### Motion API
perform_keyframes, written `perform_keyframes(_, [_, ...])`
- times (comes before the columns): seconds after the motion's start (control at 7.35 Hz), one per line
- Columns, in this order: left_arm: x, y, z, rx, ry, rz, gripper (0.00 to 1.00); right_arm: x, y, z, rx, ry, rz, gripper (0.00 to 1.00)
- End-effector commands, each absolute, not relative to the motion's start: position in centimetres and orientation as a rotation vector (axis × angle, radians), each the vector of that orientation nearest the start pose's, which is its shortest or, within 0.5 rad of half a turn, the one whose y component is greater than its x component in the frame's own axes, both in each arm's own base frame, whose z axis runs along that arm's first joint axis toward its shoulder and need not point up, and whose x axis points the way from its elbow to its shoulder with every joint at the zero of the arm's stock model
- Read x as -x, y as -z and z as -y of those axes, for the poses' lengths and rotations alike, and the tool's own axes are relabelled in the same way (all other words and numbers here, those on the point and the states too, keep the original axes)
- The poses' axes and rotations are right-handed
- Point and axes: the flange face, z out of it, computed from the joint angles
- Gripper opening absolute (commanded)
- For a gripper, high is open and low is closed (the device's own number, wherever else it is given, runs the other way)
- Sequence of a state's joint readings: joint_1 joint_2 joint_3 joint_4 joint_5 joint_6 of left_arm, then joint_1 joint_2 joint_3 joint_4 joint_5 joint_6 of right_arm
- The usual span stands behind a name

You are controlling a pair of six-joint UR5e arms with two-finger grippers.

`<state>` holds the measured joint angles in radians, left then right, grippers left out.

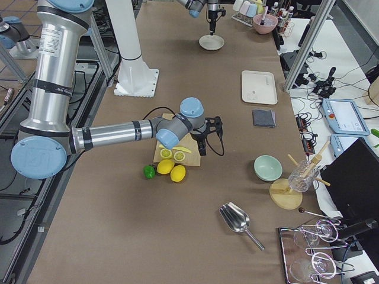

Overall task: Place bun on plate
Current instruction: 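Move the left gripper down to the rim of the white plate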

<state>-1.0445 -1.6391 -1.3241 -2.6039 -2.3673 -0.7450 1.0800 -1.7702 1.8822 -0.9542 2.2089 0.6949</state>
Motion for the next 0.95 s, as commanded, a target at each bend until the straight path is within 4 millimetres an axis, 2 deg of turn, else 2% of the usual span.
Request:
perform_keyframes(0.0, [-21.7,-63.2,49.1,-0.2,-0.148,-1.078,0.5,13.9,-52.8,41.7,-0.244,0.044,0.897,1.0])
perform_keyframes(0.27, [-22.2,-63.1,48.9,-0.196,-0.157,-1.08,0.41,13.9,-53.0,41.7,-0.242,0.041,0.892,1.0])
perform_keyframes(0.54, [-22.4,-62.5,49.1,-0.189,-0.146,-1.09,0.0,13.9,-53.0,41.7,-0.242,0.041,0.892,1.0])
perform_keyframes(0.68, [-22.6,-61.5,49.4,-0.186,-0.123,-1.102,0.0,13.9,-52.9,41.7,-0.243,0.042,0.893,1.0])
perform_keyframes(0.82, [-23.3,-59.1,50.5,-0.188,-0.087,-1.129,0.0,13.9,-52.9,41.7,-0.243,0.042,0.893,1.0])
